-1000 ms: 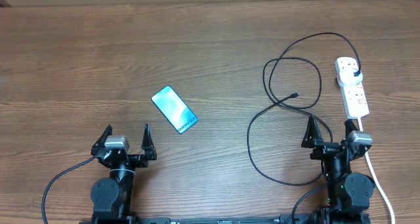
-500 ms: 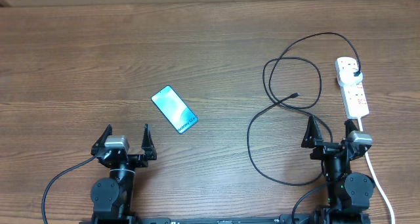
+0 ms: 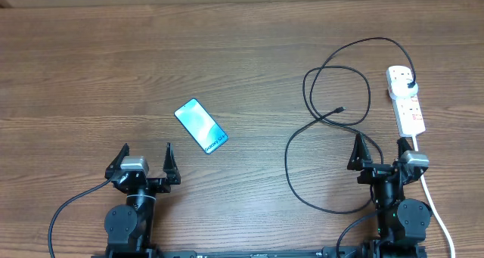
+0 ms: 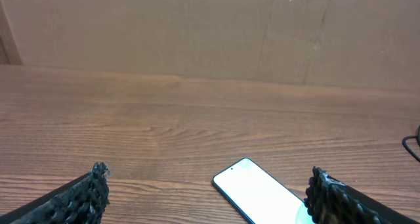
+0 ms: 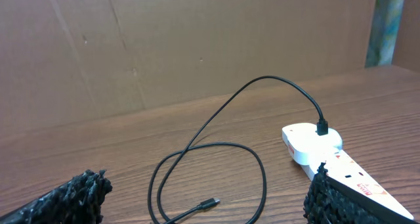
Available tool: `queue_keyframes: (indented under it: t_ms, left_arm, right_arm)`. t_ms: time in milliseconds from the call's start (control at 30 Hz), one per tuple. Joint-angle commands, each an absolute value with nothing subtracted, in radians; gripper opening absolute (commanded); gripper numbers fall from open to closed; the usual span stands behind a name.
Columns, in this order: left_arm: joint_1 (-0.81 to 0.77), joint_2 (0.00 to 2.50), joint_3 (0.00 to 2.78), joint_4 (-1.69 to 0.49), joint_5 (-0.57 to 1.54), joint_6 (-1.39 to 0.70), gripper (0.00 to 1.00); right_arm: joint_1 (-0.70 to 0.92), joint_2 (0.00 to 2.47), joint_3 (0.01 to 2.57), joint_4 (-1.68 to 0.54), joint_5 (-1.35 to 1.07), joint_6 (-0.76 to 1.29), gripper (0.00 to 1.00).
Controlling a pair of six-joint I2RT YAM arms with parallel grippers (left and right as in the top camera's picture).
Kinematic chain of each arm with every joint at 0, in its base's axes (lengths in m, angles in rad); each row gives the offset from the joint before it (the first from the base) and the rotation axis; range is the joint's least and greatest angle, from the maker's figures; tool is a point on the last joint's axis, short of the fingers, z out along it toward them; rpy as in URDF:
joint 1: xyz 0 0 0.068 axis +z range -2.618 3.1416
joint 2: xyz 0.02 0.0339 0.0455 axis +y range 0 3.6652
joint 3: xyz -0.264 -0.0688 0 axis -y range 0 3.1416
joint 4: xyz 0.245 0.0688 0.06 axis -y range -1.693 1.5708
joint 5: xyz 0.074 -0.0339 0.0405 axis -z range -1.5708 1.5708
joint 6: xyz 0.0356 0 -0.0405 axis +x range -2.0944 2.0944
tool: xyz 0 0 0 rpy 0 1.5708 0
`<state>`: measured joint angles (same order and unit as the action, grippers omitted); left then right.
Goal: Plug charger to phone and switch on socket
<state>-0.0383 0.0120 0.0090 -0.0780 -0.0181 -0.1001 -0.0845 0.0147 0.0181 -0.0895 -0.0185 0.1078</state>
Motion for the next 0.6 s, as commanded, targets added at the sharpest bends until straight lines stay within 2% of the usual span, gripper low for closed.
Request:
queue_keyframes:
  t_ms: [0, 133, 400, 567]
  left_arm:
    - [-0.033, 0.006, 0.005, -0.077, -0.007, -0.082, 1.00]
    - [-0.033, 0.006, 0.005, -0.064, -0.031, -0.083, 1.00]
    - [-0.033, 0.006, 0.022, -0.072, 0.113, -0.093, 1.00]
    - [-0.033, 0.009, 0.148, -0.159, 0.127, -0.094, 1.00]
  right_arm:
    - [-0.080, 0.003, 0.008, -0.084, -0.017, 0.103, 1.00]
    - [-0.080, 0.003, 0.008, -0.084, -0.017, 0.103, 1.00]
    - [-0.080, 0.003, 0.008, -0.084, -0.017, 0.103, 1.00]
    - [-0.080, 0.003, 0.008, -0.084, -0.017, 0.103, 1.00]
